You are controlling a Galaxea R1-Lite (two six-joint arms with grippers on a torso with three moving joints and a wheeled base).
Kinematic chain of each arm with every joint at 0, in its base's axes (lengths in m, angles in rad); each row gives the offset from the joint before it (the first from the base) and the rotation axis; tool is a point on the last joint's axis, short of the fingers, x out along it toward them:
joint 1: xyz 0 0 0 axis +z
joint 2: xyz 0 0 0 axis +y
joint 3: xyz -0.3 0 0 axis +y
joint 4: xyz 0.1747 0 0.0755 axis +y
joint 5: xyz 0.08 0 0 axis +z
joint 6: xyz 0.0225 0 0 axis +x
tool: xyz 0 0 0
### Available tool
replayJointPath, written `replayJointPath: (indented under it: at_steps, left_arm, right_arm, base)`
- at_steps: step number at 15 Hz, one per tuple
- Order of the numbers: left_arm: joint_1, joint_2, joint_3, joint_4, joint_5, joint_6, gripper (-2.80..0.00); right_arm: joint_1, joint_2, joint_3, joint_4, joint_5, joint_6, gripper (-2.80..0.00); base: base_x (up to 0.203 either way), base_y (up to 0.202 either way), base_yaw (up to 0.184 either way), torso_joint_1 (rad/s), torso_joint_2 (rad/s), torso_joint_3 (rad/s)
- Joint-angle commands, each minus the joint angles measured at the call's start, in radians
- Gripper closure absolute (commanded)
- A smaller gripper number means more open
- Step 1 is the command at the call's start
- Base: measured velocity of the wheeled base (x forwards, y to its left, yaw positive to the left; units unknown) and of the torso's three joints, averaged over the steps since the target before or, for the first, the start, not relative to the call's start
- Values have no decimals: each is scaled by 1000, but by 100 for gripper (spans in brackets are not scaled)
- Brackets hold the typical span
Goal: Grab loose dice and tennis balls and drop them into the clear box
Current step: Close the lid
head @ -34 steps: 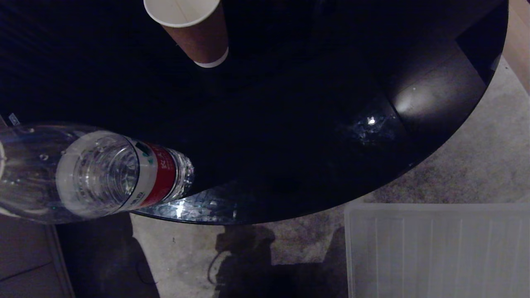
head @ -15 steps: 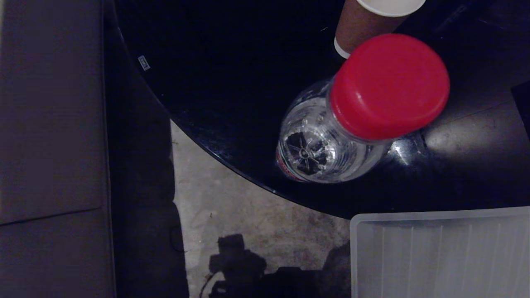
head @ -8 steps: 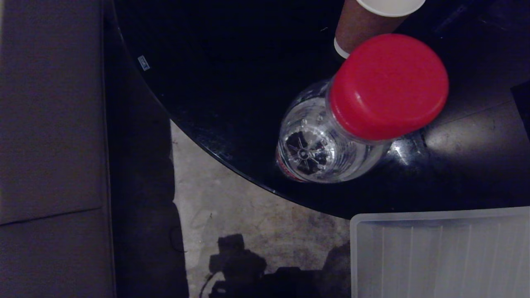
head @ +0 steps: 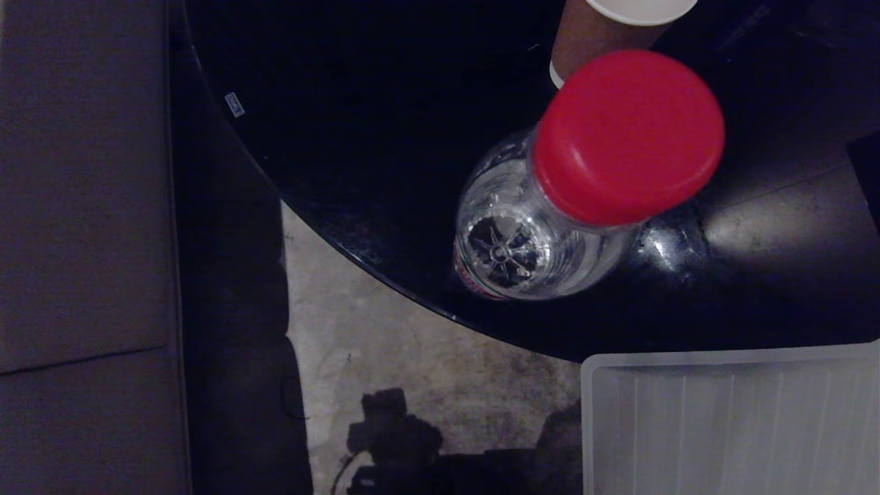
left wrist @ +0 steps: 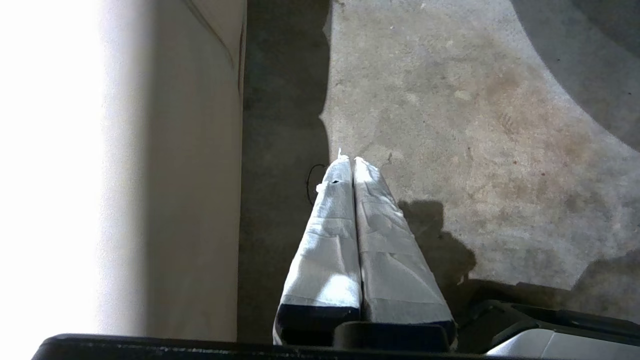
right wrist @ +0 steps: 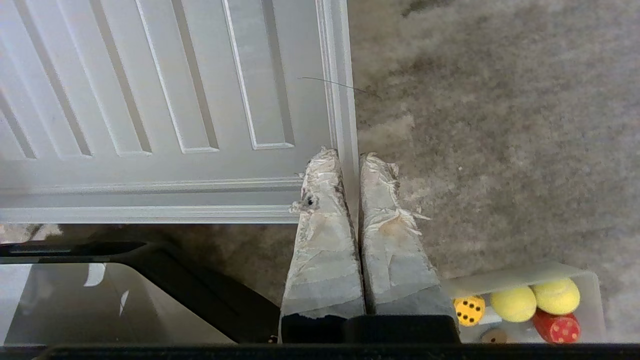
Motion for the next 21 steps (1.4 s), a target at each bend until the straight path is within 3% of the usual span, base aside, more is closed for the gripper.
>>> replayJointPath:
  at_steps: [1,7,21]
  left_arm:
    - [0,0,0,0,1,-2,0]
    - [0,0,0,0,1,-5,0]
    - [0,0,0,-2,1,-8,0]
  right_arm:
    - [0,2,0,0,0,1,0]
    - [0,2,0,0,0,-1,0]
    - [0,2,0,0,0,1,0]
  base:
    - [0,0,0,0,0,0]
    - [1,-131,2,2,4,2]
    - [-5,0,0,0,0,0]
